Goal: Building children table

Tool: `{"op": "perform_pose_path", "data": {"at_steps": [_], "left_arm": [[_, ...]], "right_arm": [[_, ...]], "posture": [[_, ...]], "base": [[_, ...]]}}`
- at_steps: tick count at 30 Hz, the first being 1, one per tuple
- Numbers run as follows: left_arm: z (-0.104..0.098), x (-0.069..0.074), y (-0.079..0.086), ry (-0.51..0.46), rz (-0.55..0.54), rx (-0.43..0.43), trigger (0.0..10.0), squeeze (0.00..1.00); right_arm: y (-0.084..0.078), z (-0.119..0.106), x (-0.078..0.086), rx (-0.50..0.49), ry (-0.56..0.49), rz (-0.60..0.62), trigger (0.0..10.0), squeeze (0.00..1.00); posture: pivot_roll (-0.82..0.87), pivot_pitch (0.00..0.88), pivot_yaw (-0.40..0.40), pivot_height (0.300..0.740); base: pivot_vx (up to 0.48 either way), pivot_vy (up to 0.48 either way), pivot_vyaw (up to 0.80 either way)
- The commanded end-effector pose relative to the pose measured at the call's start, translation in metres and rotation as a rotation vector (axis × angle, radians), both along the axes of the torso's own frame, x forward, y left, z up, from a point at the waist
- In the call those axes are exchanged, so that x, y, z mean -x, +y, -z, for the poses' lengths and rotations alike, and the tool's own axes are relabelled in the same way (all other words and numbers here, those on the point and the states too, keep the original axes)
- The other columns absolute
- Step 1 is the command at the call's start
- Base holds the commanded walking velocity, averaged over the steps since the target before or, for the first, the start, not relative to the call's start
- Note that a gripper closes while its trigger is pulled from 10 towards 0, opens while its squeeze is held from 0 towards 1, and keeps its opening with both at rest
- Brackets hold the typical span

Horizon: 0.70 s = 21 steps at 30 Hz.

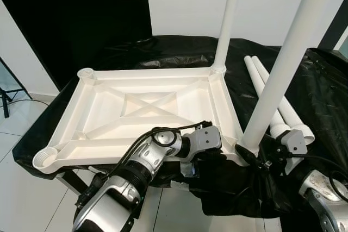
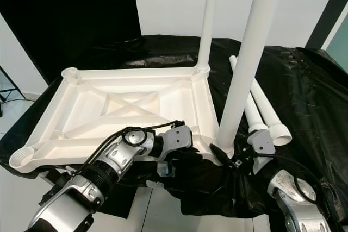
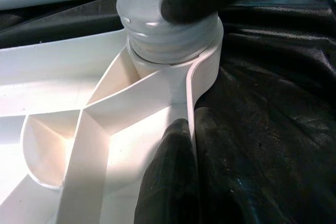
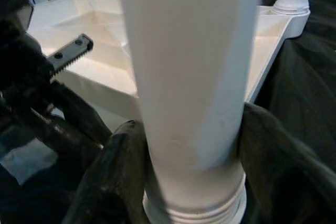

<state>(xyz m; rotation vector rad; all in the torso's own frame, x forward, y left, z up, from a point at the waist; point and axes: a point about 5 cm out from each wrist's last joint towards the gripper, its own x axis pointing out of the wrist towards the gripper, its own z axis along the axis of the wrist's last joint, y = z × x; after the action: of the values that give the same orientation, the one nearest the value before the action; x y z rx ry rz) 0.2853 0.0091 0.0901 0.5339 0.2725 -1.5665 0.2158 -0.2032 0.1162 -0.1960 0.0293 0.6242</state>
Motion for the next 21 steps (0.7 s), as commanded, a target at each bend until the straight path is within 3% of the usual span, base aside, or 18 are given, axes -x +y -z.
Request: {"op": "perform_pose_path", "data": {"at_steps": [1, 9, 10, 12, 13, 14, 15, 21], "left_arm": [[0.046, 0.017, 0.02, 0.153, -0.056, -0.15, 10.0, 0.0], [0.046, 0.017, 0.02, 0.152, -0.053, -0.151, 10.0, 0.0], [0.045, 0.016, 0.021, 0.146, -0.058, -0.153, 10.0, 0.0], [0.045, 0.016, 0.021, 0.146, -0.058, -0.153, 10.0, 0.0], [0.045, 0.015, 0.021, 0.142, -0.062, -0.154, 10.0, 0.0], [0.045, 0.015, 0.021, 0.142, -0.062, -0.154, 10.0, 0.0], [0.044, 0.014, 0.021, 0.144, -0.067, -0.15, 10.0, 0.0], [0.048, 0.02, 0.024, 0.16, -0.056, -0.157, 10.0, 0.0]], "right_arm": [[0.02, 0.015, 0.01, -0.017, 0.083, -0.138, 0.0, 0.0], [0.021, 0.021, 0.009, -0.077, 0.095, -0.08, 0.0, 0.0], [0.013, 0.014, -0.003, -0.148, 0.002, 0.2, 0.0, 0.0], [0.013, 0.014, -0.003, -0.148, 0.002, 0.2, 0.0, 0.0], [0.007, 0.01, -0.009, -0.187, -0.05, 0.374, 0.0, 0.0], [0.007, 0.01, -0.009, -0.187, -0.05, 0.374, 0.0, 0.0], [0.007, 0.007, -0.011, -0.22, -0.084, 0.493, 0.0, 0.0], [0.005, 0.005, -0.006, -0.202, -0.133, 0.645, 0.0, 0.0]], "posture": [[0.15, 0.0, -0.023, 0.74], [0.15, 0.0, -0.013, 0.74], [0.16, 0.0, -0.024, 0.74], [0.16, 0.0, -0.024, 0.74], [0.16, 0.0, -0.024, 0.74], [0.16, 0.0, -0.024, 0.74], [0.17, 0.0, -0.023, 0.74], [0.17, 0.0, -0.025, 0.74]], "base": [[0.0, 0.0, 0.0], [0.0, 0.0, 0.0], [0.0, 0.0, 0.0], [0.0, 0.0, 0.0], [0.0, 0.0, 0.0], [0.0, 0.0, 0.0], [0.0, 0.0, 0.0], [0.0, 0.0, 0.0]]}}
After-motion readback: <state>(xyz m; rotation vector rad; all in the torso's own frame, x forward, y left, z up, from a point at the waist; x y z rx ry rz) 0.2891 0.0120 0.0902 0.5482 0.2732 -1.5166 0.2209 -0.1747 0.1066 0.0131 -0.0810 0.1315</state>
